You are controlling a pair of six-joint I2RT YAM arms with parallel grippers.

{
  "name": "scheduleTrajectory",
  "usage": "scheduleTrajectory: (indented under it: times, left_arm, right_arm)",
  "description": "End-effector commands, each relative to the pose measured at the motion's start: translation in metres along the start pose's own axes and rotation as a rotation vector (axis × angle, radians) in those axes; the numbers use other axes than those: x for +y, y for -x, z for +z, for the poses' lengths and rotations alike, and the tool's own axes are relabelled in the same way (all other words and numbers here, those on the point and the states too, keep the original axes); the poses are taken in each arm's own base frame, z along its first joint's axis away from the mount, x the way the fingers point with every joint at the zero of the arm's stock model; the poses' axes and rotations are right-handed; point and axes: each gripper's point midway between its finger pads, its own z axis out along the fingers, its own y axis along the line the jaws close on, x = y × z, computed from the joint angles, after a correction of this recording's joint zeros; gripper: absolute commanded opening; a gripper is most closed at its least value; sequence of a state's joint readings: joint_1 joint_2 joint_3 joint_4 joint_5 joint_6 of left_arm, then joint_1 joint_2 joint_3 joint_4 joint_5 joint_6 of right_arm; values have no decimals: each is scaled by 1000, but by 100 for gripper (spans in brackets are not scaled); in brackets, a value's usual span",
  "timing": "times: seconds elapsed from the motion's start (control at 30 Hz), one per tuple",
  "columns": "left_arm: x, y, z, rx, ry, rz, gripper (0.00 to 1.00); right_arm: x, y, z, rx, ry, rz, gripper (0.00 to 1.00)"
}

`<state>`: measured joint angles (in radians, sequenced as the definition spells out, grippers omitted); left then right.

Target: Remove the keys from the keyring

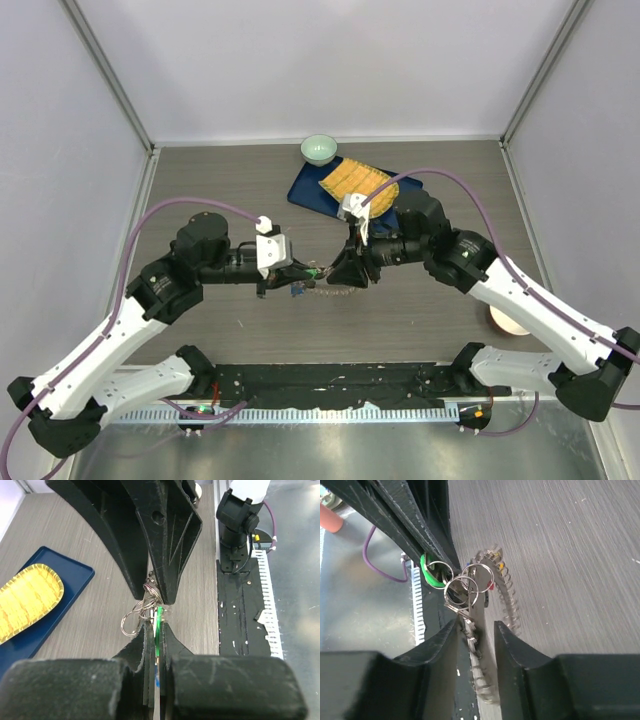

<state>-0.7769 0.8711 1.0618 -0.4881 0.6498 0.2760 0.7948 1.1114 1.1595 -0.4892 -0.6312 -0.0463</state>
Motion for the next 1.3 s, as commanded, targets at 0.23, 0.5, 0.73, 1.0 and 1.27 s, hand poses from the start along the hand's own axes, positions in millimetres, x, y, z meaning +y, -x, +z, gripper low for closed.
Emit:
scheduleTrajectory:
  times: [0.23, 0.5, 0.73, 1.0, 1.27]
  left_arm:
    - [25, 28, -14, -77, 161, 84, 4]
    - [28, 27, -29, -94, 258, 31, 51]
    - [11, 43, -18, -252, 165, -80, 58]
    - [28, 52, 11, -386, 184, -326, 48]
    - [39, 57, 16, -441, 332, -180, 50]
  right_arm:
    - [-19, 37, -30, -139, -223, -37, 1]
    - [-8, 77, -53, -283, -249, -69, 1]
    - [-7, 93, -60, -348, -269, -40, 1]
    - [-18, 100, -61, -383, -322, -9, 1]
    - [-22, 98, -58, -389, -334, 8, 1]
